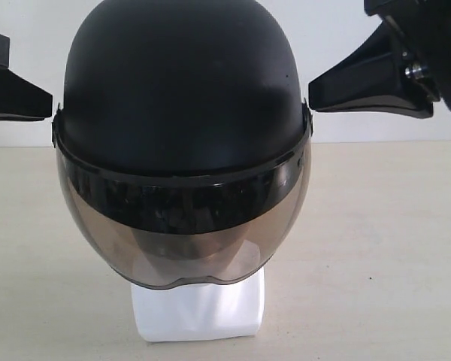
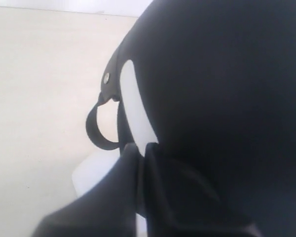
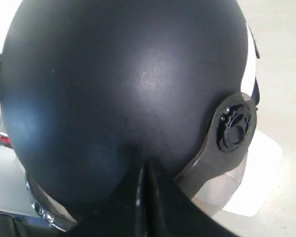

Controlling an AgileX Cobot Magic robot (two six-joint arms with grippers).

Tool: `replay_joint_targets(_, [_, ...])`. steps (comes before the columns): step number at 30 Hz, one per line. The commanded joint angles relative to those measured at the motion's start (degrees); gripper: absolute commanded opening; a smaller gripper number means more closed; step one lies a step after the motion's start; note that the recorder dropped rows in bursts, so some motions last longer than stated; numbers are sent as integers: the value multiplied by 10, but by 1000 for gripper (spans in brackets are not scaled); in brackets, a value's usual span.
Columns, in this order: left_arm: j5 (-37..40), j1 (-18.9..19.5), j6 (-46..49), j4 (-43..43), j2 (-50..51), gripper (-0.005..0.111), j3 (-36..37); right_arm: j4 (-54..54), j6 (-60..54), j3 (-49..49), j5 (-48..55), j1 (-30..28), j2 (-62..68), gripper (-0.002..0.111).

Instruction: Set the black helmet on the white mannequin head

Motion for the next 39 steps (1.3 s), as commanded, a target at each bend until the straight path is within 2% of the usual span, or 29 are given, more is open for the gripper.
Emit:
replay_joint_targets(1, [9,26,-10,11,-18,4,-7,-59,34,-2,-5,1,-35,0])
replay_joint_targets(5, [50,45,-10,13,-41,4,-7,-128,68,-2,-11,1,-68,0])
replay_joint_targets(10, [68,47,-9,10,-92,4,-7,-229,84,-2,-18,1,-117,0])
replay_joint_targets(16, [75,47,-14,-39,-201,4,16,-358,85,-2,-9,1,-194,0])
replay_joint_targets(21, [98,47,-21,-41,-295,4,58,-360,86,-2,-4,1,-244,0])
replay_joint_targets(29, [190,47,-21,-69,-411,4,91,-360,86,-2,-4,1,-292,0])
replay_joint_targets(39, [193,47,-21,-69,-484,4,91,-360,86,-2,-7,1,-298,0])
